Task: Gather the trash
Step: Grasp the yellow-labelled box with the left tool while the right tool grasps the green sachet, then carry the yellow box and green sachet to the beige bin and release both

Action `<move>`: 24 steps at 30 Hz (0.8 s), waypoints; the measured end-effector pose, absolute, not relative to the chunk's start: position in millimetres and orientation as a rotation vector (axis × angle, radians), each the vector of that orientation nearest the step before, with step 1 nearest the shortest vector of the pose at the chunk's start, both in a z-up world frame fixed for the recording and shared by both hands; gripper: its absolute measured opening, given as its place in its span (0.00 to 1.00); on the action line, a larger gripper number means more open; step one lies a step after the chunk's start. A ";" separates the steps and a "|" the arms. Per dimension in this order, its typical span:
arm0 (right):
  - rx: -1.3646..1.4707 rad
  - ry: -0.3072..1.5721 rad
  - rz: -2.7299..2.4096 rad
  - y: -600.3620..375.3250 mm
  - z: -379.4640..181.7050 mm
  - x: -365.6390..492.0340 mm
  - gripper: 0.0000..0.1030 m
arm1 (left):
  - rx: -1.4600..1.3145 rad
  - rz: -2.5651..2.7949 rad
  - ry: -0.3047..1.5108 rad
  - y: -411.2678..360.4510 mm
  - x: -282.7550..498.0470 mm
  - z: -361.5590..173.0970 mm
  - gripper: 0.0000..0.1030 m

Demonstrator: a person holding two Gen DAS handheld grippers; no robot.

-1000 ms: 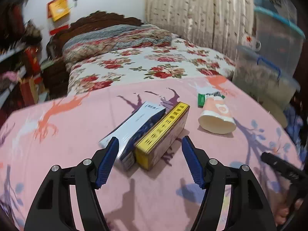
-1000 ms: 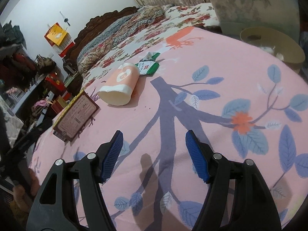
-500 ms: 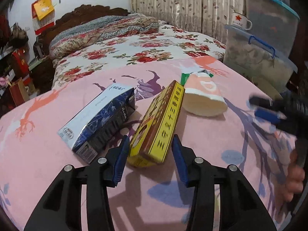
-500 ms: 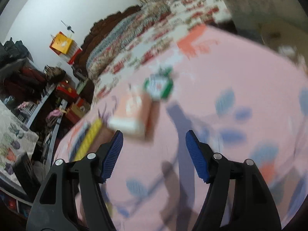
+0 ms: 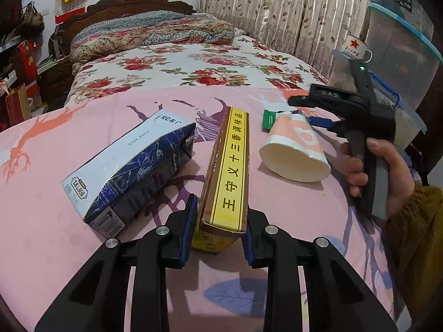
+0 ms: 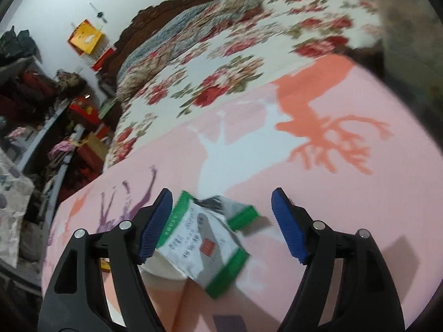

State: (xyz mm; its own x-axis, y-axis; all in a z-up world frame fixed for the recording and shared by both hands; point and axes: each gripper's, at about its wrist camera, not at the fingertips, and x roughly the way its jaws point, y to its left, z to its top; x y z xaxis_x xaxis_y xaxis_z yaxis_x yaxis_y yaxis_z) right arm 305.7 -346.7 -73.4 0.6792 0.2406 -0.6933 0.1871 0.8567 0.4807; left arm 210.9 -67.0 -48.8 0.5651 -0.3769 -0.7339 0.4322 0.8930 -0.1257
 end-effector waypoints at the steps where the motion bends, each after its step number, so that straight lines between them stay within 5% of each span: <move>1: 0.545 0.845 0.046 -343.9 -75.2 306.4 0.72 | 0.073 -0.477 0.845 -67.9 210.6 -48.9 0.26; 3: 0.503 0.871 0.112 -333.6 -75.8 309.1 0.54 | 0.077 -0.479 0.845 -68.8 211.2 -49.1 0.26; 4: 0.486 0.892 0.125 -330.8 -78.6 309.7 0.29 | 0.077 -0.481 0.845 -69.6 211.8 -49.3 0.26; 5: 0.469 0.914 0.119 -326.4 -80.9 309.0 0.19 | 0.076 -0.481 0.846 -69.6 211.9 -49.5 0.26; 24: 0.697 0.819 -0.016 -349.9 -80.8 108.1 0.13 | 0.138 -0.543 0.825 -73.2 186.9 -48.0 0.22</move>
